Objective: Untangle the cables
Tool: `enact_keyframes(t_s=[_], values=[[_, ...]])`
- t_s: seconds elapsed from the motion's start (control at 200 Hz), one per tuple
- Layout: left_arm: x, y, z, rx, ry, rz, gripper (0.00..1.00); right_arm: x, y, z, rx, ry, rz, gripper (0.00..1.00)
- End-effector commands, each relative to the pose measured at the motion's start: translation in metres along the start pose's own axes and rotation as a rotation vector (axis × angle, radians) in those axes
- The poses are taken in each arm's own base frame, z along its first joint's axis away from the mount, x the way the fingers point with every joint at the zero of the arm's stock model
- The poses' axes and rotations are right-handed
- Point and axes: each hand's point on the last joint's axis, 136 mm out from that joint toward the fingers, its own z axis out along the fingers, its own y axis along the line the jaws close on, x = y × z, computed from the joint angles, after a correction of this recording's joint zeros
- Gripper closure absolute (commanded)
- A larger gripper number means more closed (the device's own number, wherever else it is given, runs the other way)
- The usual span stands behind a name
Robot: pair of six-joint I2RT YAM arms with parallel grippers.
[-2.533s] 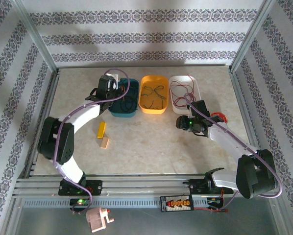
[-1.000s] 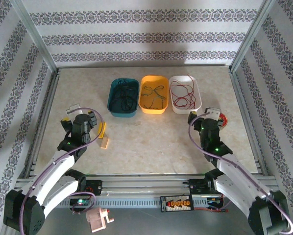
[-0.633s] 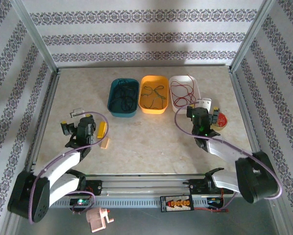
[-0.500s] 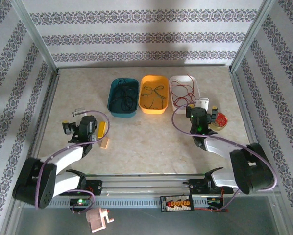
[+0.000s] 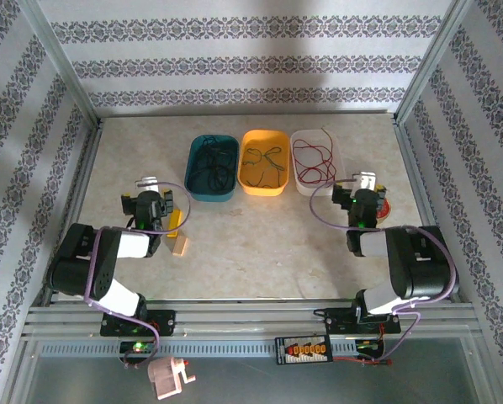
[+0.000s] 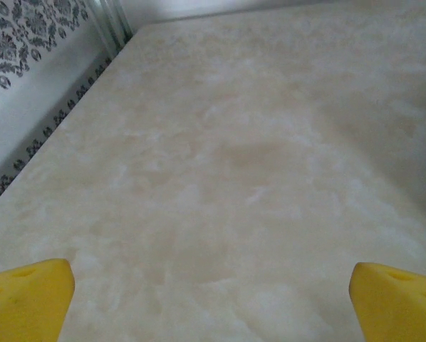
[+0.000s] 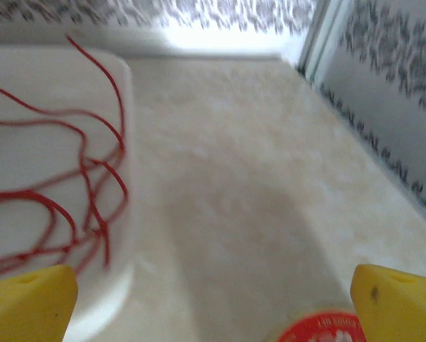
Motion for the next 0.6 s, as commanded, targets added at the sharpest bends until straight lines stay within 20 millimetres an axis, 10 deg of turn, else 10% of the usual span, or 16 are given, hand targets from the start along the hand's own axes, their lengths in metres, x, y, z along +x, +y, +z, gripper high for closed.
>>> enact_keyframes(t_s=[0.0, 0.595], values=[[-0.023, -0.012, -0.004, 0.123, -0.101, -0.068, 0.01, -0.008, 0.03, -0.003, -0.179, -0.026, 0.05, 0.02], [-0.015, -0.017, 0.007, 0.163, -0.099, -0.074, 0.01, -0.019, 0.032, 0.002, -0.179, -0.051, 0.047, 0.02]])
